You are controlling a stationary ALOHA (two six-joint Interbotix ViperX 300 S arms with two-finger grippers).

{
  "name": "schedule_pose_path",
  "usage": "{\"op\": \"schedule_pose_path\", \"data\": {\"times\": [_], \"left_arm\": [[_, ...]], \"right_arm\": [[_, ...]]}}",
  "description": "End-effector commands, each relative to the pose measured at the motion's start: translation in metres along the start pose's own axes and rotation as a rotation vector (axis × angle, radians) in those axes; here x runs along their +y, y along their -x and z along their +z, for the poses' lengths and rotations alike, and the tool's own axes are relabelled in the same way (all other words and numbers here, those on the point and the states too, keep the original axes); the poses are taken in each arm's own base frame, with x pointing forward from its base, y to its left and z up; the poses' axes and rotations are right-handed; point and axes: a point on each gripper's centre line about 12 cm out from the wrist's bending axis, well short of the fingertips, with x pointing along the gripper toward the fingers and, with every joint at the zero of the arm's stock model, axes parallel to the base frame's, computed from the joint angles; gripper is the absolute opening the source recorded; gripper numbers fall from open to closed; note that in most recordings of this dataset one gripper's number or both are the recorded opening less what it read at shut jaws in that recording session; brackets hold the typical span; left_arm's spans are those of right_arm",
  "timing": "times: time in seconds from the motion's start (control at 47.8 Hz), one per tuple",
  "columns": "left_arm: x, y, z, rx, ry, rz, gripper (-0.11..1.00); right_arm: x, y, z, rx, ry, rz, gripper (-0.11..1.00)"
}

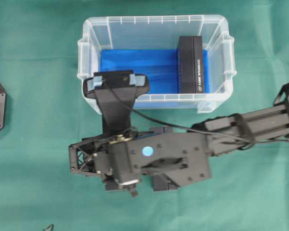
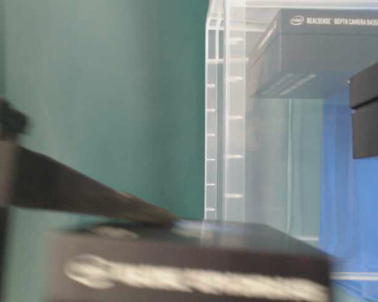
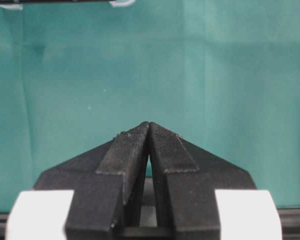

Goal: Take the box out of the case with the right arm.
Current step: 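Carry the box forward and lower it onto the table left of the first box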

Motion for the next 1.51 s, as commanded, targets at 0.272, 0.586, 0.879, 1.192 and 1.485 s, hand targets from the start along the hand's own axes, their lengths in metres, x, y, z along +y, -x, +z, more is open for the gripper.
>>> {"op": "schedule_pose_path", "data": {"times": [0.272,0.586,0.879,1.192,1.485], "left_arm": [[-0.001,0.010,0.005,-0.041,-0.002,-0.004,0.00],[-0.001,0.010,0.005,-0.041,-0.002,-0.004,0.00],[-0.001,0.010,0.005,-0.041,-0.003,-0.004,0.00],[-0.001,0.010,0.005,-0.041,-0.003,-0.004,0.00],[-0.001,0.010,0.005,-0.041,-0.005,-0.004,0.00]], "right_arm": [[-0.002,-0.043,-0.006,0.027,-0.025,-0.032,0.67],[-0.005,-0.093,-0.015,0.058,-0.046,-0.016,0.68],[-0.008,-0.102,-0.016,0.062,-0.051,-0.028,0.68],[-0.009,-0.102,-0.016,0.064,-0.052,-0.035,0.68],[-0.008,-0.102,-0.017,0.069,-0.052,-0.022,0.80]]}}
